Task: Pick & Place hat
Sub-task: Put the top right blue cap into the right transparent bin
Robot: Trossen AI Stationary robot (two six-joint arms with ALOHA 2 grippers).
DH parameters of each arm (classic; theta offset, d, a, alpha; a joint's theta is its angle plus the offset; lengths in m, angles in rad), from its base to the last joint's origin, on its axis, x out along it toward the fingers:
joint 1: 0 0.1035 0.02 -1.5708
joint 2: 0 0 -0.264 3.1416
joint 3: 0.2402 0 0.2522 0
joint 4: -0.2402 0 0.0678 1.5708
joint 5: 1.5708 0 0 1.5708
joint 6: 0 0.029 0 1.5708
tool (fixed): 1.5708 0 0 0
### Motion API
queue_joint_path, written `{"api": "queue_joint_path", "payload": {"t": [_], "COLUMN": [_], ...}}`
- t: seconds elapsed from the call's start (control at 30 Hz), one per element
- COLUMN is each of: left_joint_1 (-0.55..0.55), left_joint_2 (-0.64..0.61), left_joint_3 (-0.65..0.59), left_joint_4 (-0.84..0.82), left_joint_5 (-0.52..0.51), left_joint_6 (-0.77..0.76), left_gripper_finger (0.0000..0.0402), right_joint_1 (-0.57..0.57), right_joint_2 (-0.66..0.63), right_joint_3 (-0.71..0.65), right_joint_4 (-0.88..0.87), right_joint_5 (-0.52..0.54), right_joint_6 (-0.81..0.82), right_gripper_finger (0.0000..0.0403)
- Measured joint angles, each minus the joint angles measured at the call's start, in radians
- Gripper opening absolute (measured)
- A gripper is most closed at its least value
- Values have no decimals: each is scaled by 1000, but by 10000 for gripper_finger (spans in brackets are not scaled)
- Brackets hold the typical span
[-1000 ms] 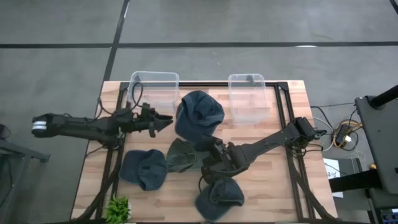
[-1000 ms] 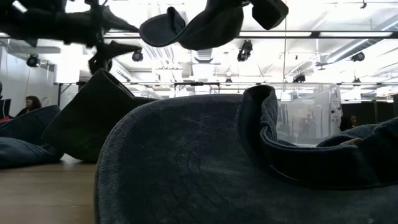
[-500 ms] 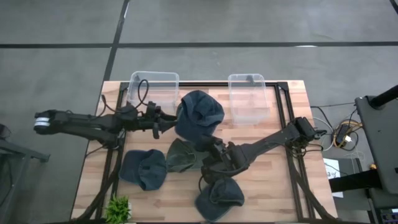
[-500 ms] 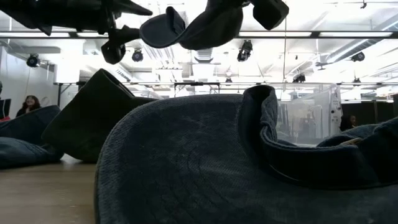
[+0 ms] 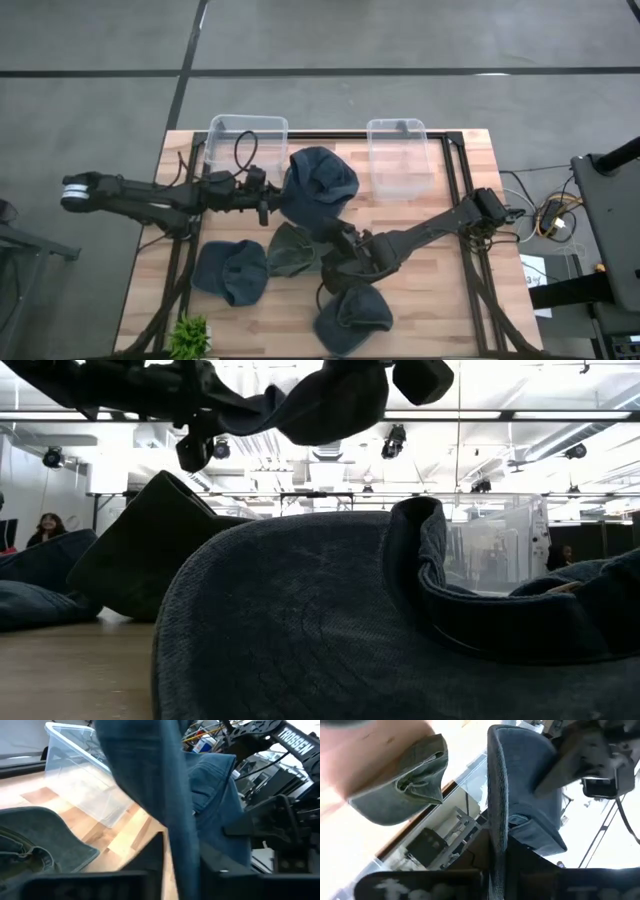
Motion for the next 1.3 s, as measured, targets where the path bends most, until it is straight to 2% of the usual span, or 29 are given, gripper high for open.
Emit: {"api": "queue_joint_path", "payload": {"t": [0.07, 0.23, 0.3, 0.5, 0.73, 0.83, 1.03, 1.23, 1.3], "left_joint_1": [0, 0, 0, 0, 0, 0, 0, 0, 0], "left_joint_2": [4, -12, -27, -79, -126, -137, -134, -74, -48], "left_joint_3": [1, 2, 2, 1, 0, 0, 0, 0, 6], "left_joint_4": [8, 12, 15, 19, 133, 234, 382, 498, 515], "left_joint_5": [-9, -12, -14, -62, -136, -136, -145, -234, -274], "left_joint_6": [9, 44, 51, 132, 236, 280, 360, 410, 421], "left_gripper_finger": [15, 7, 7, 5, 5, 5, 4, 4, 4], "right_joint_1": [0, 0, 3, 30, 53, 50, 6, -68, -83], "right_joint_2": [0, 1, 1, -54, -203, -298, -457, -528, -519], "right_joint_3": [0, 3, 8, 10, 10, 10, 6, -28, -37], "right_joint_4": [3, 4, 2, 6, -10, -9, 26, 228, 255], "right_joint_5": [7, 15, 57, 197, 188, 83, -253, -530, -555], "right_joint_6": [27, 153, 189, 279, 657, 788, 1038, 1059, 1062], "right_gripper_finger": [13, 14, 21, 87, 165, 183, 188, 190, 192]}}
